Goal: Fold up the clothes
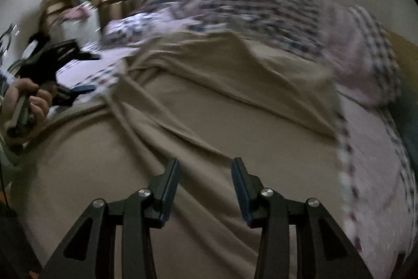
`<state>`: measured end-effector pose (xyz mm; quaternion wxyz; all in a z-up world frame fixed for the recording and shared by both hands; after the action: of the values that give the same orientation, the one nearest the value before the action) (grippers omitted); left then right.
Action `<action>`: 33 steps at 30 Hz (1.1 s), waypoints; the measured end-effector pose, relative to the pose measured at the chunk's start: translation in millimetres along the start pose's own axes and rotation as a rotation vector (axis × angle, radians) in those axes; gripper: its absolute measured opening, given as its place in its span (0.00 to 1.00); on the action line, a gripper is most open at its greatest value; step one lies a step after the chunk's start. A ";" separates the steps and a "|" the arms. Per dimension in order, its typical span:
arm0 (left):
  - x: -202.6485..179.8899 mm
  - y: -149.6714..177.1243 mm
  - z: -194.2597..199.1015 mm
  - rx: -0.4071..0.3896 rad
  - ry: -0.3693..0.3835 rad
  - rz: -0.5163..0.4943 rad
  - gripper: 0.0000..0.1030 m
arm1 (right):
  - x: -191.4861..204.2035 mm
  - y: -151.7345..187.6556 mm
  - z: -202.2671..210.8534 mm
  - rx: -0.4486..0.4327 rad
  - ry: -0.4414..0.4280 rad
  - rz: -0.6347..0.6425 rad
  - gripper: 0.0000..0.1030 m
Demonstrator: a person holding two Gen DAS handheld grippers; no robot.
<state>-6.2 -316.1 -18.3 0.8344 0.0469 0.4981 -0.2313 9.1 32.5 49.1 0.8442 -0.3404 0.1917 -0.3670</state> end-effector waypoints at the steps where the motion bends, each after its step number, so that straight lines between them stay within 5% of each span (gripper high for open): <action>1: -3.7 0.8 2.2 0.003 -0.034 -0.040 0.73 | 12.9 -15.4 -5.5 -0.005 -0.029 0.007 0.42; 5: -4.3 1.0 8.3 0.016 -0.126 -0.111 0.63 | 62.6 -76.5 -30.6 -0.006 -0.116 0.060 0.43; 9: 6.1 1.9 5.1 0.085 -0.164 -0.099 0.62 | 111.0 -131.4 -69.6 0.038 -0.167 0.160 0.43; 12: 8.0 1.3 5.6 0.111 -0.174 -0.107 0.54 | 135.0 -157.3 -99.3 0.070 -0.215 0.194 0.43; 20: 14.9 2.0 6.6 0.175 -0.174 -0.092 0.36 | 170.8 -189.7 -196.8 0.220 -0.166 0.289 0.37; 21: 15.2 3.7 4.7 0.187 -0.176 -0.095 0.36 | 171.4 -188.3 -204.2 0.239 -0.155 0.293 0.29; 22: 14.4 5.6 3.2 0.193 -0.175 -0.101 0.36 | 171.5 -186.1 -212.0 0.262 -0.138 0.300 0.08; 23: 13.7 7.4 1.6 0.199 -0.174 -0.107 0.35 | 169.1 -185.7 -214.0 0.265 -0.126 0.302 0.03; 27: 4.5 15.9 -4.7 0.220 -0.176 -0.157 0.33 | 136.9 -197.5 -186.5 0.177 -0.179 0.173 0.02; 30: 1.4 22.7 -10.5 0.238 -0.173 -0.173 0.33 | 82.7 -204.5 -157.9 0.076 -0.239 -0.061 0.02; 33: 0.0 27.6 -15.6 0.248 -0.170 -0.183 0.33 | 41.4 -188.8 -166.6 0.108 -0.199 -0.169 0.02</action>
<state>-6.9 -286.8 -30.3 0.8368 0.0843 0.3956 -0.3689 -151.6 -165.1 65.4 0.8423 -0.3440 0.0578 -0.4109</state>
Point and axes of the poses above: each gripper's, at about its wrist camera, not at the fingertips, and z roughly against the way its jaws point, x to its left, y to its underside, the point moved 5 cm from there along -z, roughly the way its jaws point, and after that the axes turned 3 degrees about z, right-handed, at the moved point
